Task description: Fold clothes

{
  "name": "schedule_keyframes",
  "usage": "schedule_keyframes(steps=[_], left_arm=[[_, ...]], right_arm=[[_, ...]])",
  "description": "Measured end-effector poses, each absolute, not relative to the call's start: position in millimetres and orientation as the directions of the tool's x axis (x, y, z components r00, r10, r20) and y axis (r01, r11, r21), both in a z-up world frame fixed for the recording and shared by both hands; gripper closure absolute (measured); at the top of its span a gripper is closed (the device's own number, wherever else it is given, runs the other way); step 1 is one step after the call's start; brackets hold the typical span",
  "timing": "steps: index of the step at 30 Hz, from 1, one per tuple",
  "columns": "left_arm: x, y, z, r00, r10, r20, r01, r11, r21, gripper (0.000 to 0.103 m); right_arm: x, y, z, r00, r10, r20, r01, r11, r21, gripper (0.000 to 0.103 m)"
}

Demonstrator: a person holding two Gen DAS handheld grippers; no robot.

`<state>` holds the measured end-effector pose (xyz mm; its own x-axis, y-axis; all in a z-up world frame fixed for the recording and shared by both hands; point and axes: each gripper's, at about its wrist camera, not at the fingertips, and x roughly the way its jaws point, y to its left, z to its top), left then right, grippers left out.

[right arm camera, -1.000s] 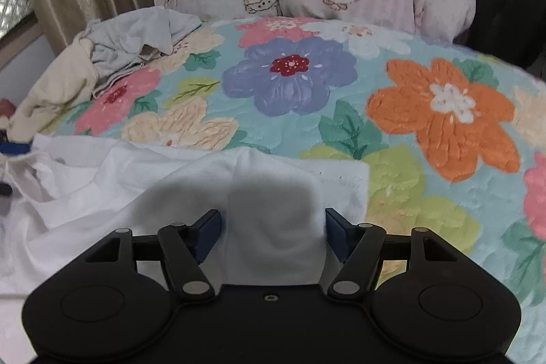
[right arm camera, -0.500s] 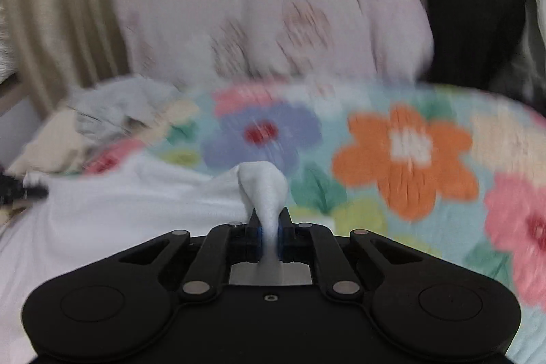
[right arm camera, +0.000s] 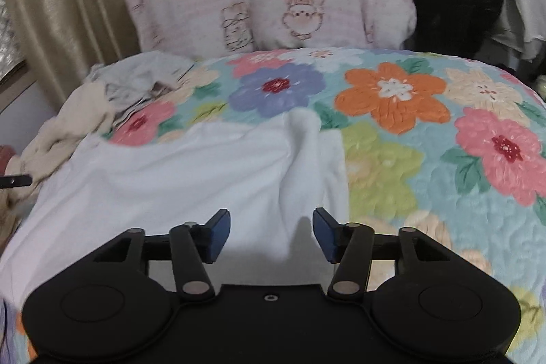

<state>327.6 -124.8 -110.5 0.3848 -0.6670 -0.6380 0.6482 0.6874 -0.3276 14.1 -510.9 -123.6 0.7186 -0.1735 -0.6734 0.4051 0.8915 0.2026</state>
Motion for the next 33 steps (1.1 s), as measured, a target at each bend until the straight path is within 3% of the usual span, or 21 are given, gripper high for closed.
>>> schedule_keyframes(steps=[3,5,6,7,8,9,10,14,17,19,21,22,23,27,33], left_arm=[[326,-134,-123,0.362,-0.688,-0.63,0.645,0.672,-0.363,0.047],[321,-146,-132,0.394,-0.66,-0.64,0.646,0.694,-0.318,0.051],[315,-154,-140,0.419,-0.632,-0.651,0.65,0.71,-0.271,0.064],[310,-162,-148,0.444,-0.605,-0.661,0.653,0.724,-0.223,0.098],[305,-167,-153,0.469,-0.576,-0.669,0.65,0.738,-0.18,0.097],[301,-167,-154,0.498,-0.55,-0.671,0.635,0.758,-0.15,0.097],[300,-162,-149,0.535,-0.534,-0.654,0.604,0.784,-0.146,0.097],[306,-136,-121,0.652,-0.492,-0.577,0.515,0.846,-0.14,0.096],[311,-141,-135,0.65,-0.444,-0.617,0.502,0.86,-0.09,0.092],[313,-137,-145,0.61,-0.442,-0.658,0.479,0.867,-0.139,0.076],[312,-125,-147,0.567,-0.47,-0.676,0.447,0.865,-0.227,0.069],[309,-118,-147,0.546,-0.483,-0.684,0.426,0.864,-0.27,0.065],[306,-110,-144,0.525,-0.495,-0.692,0.4,0.862,-0.313,0.062],[278,-83,-135,0.412,-0.567,-0.714,0.335,0.822,-0.46,0.061],[212,-58,-123,0.345,-0.616,-0.708,0.305,0.787,-0.536,0.061]], right_arm=[[7,-507,-131,0.711,-0.185,-0.679,0.426,0.881,0.205,0.043],[3,-505,-136,0.705,-0.195,-0.682,0.443,0.872,0.208,0.043],[3,-505,-139,0.703,-0.193,-0.684,0.446,0.87,0.212,0.043],[7,-504,-144,0.698,-0.194,-0.689,0.447,0.87,0.207,0.043],[12,-505,-150,0.688,-0.203,-0.697,0.452,0.871,0.192,0.049],[17,-505,-155,0.678,-0.212,-0.704,0.456,0.872,0.177,0.063],[20,-506,-158,0.673,-0.22,-0.706,0.462,0.87,0.169,0.095],[10,-500,-147,0.683,-0.308,-0.662,0.501,0.858,0.117,0.098],[16,-493,-152,0.625,-0.343,-0.701,0.485,0.874,0.005,0.098],[21,-495,-159,0.596,-0.353,-0.721,0.506,0.862,-0.004,0.097],[17,-496,-156,0.585,-0.378,-0.717,0.555,0.831,0.015,0.081],[10,-492,-150,0.583,-0.397,-0.709,0.582,0.813,0.024,0.067],[0,-487,-143,0.582,-0.418,-0.698,0.608,0.793,0.032,0.065],[-46,-460,-119,0.636,-0.411,-0.653,0.625,0.771,0.124,0.061],[-101,-427,-114,0.769,-0.197,-0.608,0.512,0.759,0.403,0.054]])
